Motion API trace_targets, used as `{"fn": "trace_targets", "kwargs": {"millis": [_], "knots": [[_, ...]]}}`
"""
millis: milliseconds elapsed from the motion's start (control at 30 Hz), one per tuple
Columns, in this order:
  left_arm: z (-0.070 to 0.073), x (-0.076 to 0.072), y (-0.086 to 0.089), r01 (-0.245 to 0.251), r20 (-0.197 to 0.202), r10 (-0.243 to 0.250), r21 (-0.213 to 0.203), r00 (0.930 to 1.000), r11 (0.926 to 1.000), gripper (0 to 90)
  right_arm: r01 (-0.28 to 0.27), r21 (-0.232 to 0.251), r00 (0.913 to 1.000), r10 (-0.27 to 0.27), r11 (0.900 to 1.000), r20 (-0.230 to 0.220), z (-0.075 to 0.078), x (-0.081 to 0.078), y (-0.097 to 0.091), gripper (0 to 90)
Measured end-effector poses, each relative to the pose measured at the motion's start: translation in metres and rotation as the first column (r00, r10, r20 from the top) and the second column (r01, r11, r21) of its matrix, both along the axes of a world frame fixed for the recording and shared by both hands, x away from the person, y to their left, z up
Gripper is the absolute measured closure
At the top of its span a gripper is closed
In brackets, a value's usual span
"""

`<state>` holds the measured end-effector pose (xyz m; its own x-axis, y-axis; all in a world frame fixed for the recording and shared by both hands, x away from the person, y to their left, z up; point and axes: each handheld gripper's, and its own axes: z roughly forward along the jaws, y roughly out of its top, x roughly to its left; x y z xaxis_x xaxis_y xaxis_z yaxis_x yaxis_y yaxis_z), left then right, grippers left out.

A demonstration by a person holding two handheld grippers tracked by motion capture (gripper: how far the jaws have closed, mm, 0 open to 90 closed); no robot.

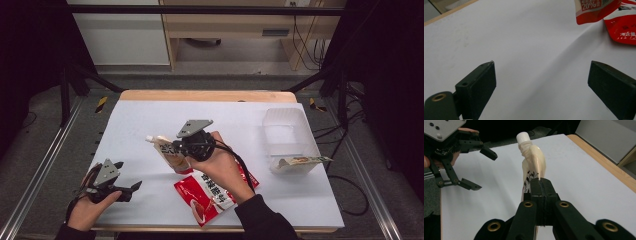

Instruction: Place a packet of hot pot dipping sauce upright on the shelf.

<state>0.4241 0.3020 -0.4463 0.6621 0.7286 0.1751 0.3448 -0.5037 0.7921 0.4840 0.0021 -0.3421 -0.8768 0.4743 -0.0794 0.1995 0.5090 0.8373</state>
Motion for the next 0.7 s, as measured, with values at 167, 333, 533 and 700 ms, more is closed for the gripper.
{"fn": "trace_targets", "kwargs": {"millis": [167, 333, 533, 700], "knots": [[0.003, -0.002, -0.003, 0.034, 0.001, -0.034, -0.043, 0.9994, 0.9985, 7.4, -0.001, 0.002, 1.0000, 0.001, 1.0000, 0.009, 0.007, -0.004, -0.010, 90.0], [0.009, -0.004, -0.013, 0.088, -0.008, -0.089, -0.081, 0.9960, 0.9928, 6.9, -0.003, -0.009, 0.9999, 0.003, 1.0000, 0.014, 0.011, -0.009, -0.018, 90.0], [0.035, -0.005, -0.029, 0.138, 0.013, -0.137, -0.087, 0.9905, 0.9867, 8.6, -0.008, -0.027, 0.9998, 0.009, 0.9996, 0.020, 0.016, -0.013, -0.023, 90.0], [0.058, 0.001, -0.037, 0.165, 0.020, -0.164, -0.089, 0.9862, 0.9822, 11.4, -0.011, -0.032, 0.9997, 0.011, 0.9994, 0.022, 0.017, -0.015, -0.024, 90.0]]}}
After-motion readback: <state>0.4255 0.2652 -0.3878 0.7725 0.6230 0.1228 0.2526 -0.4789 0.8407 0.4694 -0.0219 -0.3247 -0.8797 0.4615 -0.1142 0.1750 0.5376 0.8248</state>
